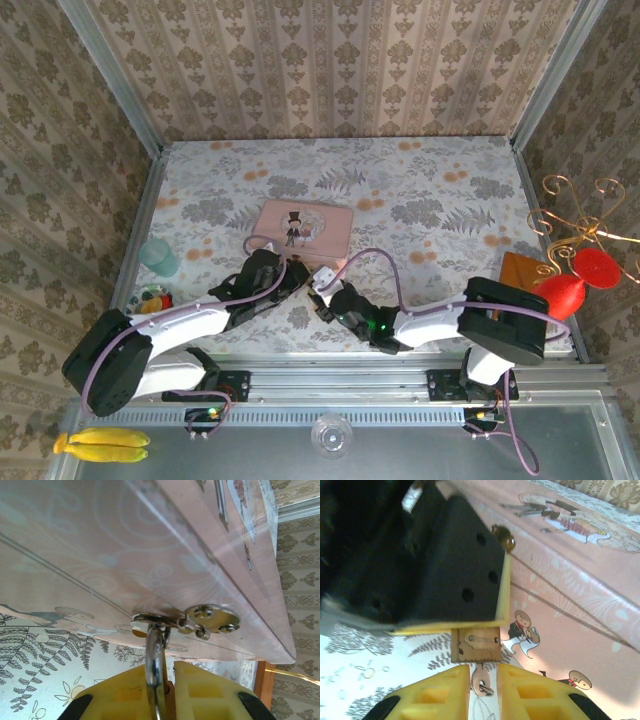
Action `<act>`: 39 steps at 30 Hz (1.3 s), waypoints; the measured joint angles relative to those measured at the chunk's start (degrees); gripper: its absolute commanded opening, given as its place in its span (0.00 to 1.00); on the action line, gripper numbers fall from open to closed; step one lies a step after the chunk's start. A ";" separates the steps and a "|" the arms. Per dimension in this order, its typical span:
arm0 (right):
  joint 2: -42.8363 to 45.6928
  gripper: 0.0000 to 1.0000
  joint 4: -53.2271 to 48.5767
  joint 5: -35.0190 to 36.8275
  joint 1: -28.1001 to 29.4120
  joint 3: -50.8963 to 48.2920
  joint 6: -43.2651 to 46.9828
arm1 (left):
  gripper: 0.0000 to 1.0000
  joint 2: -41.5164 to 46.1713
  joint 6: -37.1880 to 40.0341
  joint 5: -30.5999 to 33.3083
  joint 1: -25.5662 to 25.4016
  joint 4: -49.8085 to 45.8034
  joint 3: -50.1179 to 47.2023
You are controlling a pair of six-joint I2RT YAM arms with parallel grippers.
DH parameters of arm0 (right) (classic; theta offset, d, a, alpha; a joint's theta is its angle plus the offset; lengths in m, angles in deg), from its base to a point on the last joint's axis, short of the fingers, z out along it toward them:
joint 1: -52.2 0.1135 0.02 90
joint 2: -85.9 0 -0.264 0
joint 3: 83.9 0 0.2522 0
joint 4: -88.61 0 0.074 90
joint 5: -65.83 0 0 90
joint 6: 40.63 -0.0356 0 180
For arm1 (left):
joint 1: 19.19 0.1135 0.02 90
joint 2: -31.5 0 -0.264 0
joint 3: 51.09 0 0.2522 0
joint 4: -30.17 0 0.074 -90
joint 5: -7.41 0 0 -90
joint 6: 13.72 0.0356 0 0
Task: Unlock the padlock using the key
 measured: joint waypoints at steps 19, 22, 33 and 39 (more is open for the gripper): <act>2.19 0.42 -2.45 -5.40 -2.75 -3.41 -5.68 | 0.01 -6.88 0.59 -1.68 0.00 4.09 2.99; -0.20 0.42 3.21 -4.72 -2.60 -5.42 0.26 | 0.01 -6.38 0.59 -1.44 0.00 4.09 3.04; -9.11 0.39 20.74 2.78 -0.70 -5.68 16.61 | 0.01 -3.17 0.90 0.11 -0.02 2.80 3.04; -9.40 0.35 23.98 3.43 -0.72 -5.68 16.74 | 0.00 -2.91 1.25 0.20 0.00 2.56 3.04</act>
